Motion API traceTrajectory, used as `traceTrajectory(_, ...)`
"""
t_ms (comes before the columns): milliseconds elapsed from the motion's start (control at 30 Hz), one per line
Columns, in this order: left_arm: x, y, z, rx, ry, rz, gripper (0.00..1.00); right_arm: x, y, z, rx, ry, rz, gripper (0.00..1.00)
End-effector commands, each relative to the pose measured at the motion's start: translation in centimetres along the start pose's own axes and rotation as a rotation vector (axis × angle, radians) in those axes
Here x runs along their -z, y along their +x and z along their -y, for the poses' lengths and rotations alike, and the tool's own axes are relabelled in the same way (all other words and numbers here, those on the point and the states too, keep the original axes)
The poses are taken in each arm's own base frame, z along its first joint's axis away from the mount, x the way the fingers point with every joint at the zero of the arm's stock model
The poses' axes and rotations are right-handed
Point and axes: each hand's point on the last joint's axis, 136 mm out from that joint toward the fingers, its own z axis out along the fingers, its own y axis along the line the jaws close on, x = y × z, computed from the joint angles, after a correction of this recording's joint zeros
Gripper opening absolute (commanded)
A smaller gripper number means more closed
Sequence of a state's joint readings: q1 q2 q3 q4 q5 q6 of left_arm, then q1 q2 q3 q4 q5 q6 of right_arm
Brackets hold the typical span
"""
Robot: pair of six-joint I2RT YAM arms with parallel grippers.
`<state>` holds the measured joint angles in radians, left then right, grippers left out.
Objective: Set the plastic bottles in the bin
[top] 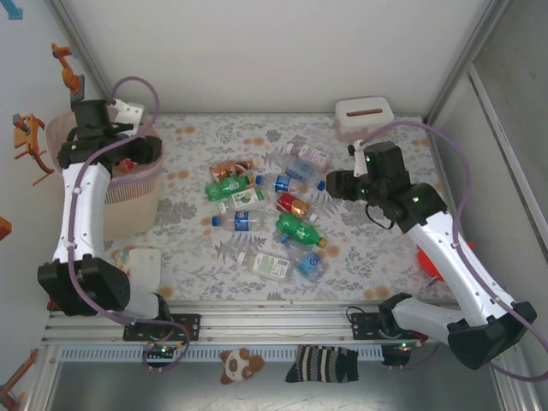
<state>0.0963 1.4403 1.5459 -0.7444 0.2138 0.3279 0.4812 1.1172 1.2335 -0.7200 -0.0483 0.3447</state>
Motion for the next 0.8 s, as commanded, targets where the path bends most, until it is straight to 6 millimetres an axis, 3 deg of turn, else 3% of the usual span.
traceTrajectory(0,0.5,-0.8,2.0,0.062,0.106,0.053,0.70,0.4,-1.3,-0.8,-0.003,-0.030,0.038,0.59)
traceTrajectory(233,-0.1,-0.9,2.5,0.131,0.154,0.029,0.76,1.0,-1.2,-0.6,-0.004,-0.022,0.047,0.59)
traceTrajectory(567,2.3,-2.9,2.7,0.197,0.167,0.087,0.81,0.9,-1.3,-0.7,-0.005,-0.024,0.049,0.59)
traceTrajectory(767,3.9,-2.1,5.0,0.173,0.228,0.047,0.79,0.8,-1.3,-0.6,-0.002,-0.021,0.047,0.59)
